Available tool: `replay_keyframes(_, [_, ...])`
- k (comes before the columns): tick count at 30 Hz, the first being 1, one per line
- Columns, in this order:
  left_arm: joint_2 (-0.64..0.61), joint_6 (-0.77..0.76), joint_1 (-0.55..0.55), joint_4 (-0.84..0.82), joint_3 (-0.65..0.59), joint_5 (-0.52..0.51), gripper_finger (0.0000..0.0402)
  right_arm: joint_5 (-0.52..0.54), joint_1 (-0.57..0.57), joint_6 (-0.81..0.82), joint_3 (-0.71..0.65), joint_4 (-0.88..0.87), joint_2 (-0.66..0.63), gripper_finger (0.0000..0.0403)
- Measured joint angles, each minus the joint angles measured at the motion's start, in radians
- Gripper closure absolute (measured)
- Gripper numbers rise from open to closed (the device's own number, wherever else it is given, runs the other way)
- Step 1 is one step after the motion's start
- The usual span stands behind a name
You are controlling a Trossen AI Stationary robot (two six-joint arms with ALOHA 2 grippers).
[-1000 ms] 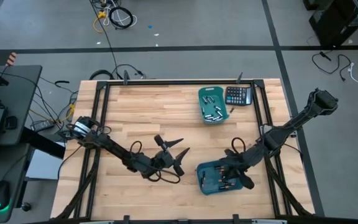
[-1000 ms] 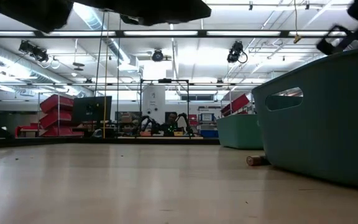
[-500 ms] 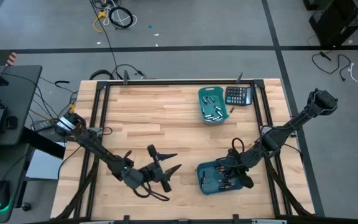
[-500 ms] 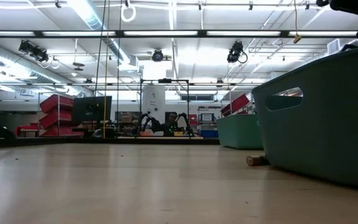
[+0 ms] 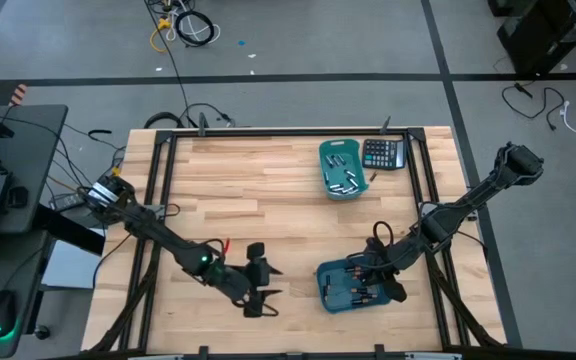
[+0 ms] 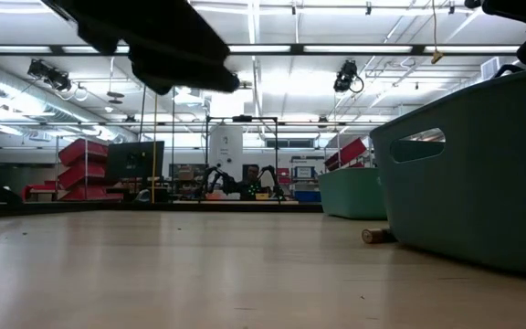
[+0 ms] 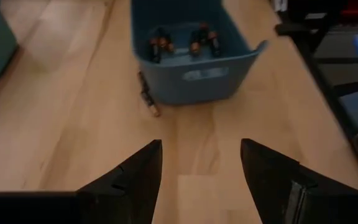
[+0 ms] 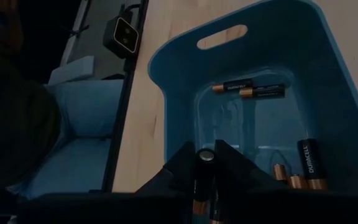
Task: Sort batteries
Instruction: Put the black battery into the blue bin
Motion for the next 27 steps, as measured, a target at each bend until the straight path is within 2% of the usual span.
replay_keyframes(10, [0.000, -0.022, 0.073, -0.041, 0.000, 0.009, 0.0184, 0.013, 0.000, -0.010, 0.000, -0.013, 0.000, 0.0354])
replay_keyframes(17, [0.001, -0.025, 0.102, -0.068, 0.000, 0.010, 0.0184, 0.034, 0.000, -0.022, -0.001, -0.038, 0.000, 0.0338])
replay_keyframes(22, [0.012, -0.062, 0.102, -0.044, 0.000, 0.064, 0.0184, 0.035, 0.000, -0.042, -0.001, -0.038, -0.003, 0.0326])
replay_keyframes(25, [0.042, -0.065, 0.103, -0.004, 0.000, 0.022, 0.0186, 0.045, 0.000, -0.074, -0.001, -0.034, -0.010, 0.0325])
replay_keyframes(27, [0.078, -0.015, 0.105, 0.051, 0.000, -0.008, 0.0197, 0.070, 0.000, -0.103, -0.001, -0.033, -0.016, 0.0327])
